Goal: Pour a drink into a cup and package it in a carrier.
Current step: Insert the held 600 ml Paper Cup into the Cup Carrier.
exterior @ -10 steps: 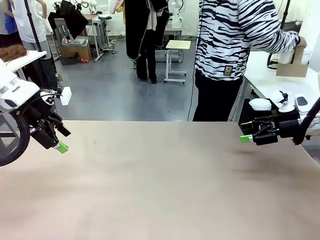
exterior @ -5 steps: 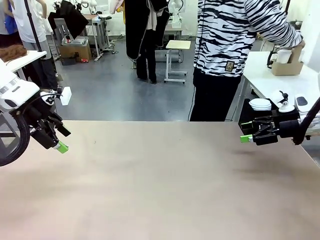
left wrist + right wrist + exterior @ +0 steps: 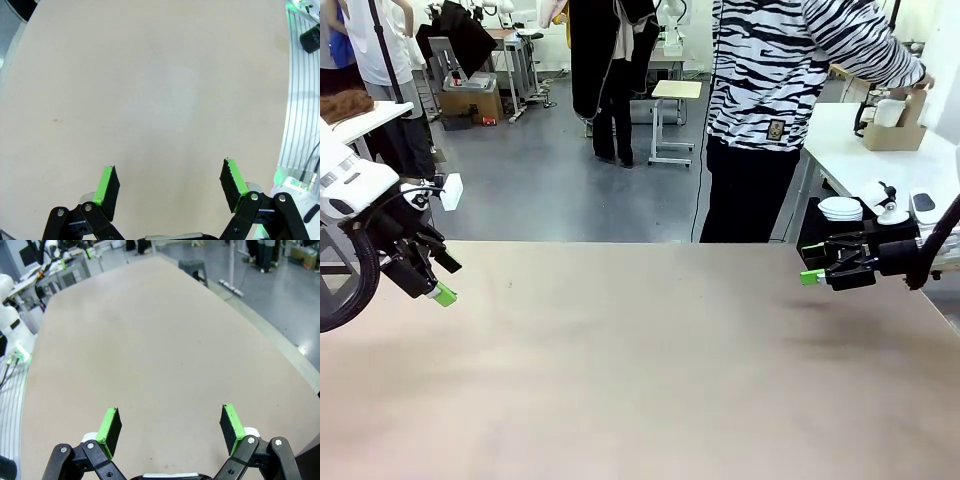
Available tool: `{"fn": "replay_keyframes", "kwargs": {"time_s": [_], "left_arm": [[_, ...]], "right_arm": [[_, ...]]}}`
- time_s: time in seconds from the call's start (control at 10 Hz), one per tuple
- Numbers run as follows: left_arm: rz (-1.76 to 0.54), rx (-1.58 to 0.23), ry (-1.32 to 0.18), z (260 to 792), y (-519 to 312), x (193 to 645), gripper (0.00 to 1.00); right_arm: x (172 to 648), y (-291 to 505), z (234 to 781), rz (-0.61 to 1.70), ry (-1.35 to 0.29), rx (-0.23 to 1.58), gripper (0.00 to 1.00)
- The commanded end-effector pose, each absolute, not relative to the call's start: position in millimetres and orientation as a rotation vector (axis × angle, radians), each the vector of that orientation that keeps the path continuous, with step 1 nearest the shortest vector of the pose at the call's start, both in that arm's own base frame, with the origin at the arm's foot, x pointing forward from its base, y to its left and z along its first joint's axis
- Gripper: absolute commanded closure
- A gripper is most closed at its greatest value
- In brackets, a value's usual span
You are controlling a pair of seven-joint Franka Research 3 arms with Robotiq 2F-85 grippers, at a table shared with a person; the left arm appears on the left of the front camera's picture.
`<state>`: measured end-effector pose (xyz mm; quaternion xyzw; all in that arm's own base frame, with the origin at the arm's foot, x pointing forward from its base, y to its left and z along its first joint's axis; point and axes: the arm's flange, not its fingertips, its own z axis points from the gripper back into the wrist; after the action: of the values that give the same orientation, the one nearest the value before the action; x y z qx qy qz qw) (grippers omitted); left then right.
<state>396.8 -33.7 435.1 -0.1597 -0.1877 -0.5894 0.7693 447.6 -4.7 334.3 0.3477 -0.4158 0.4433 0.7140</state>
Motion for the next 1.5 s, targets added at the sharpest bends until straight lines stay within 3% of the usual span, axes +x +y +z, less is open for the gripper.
{"fn": "replay_keyframes", "kwargs": {"time_s": [0.0, 1.4], "left_arm": [[-1.284, -0.360, -0.421, 435.5, -33.9, 396.8, 0.00], [-1.284, -0.360, -0.421, 435.5, -33.9, 396.8, 0.00]], "right_arm": [[449.8, -6.1, 335.2, 0.983, -0.927, 0.780, 0.00], [449.8, -6.1, 335.2, 0.983, -0.927, 0.780, 0.00]]}}
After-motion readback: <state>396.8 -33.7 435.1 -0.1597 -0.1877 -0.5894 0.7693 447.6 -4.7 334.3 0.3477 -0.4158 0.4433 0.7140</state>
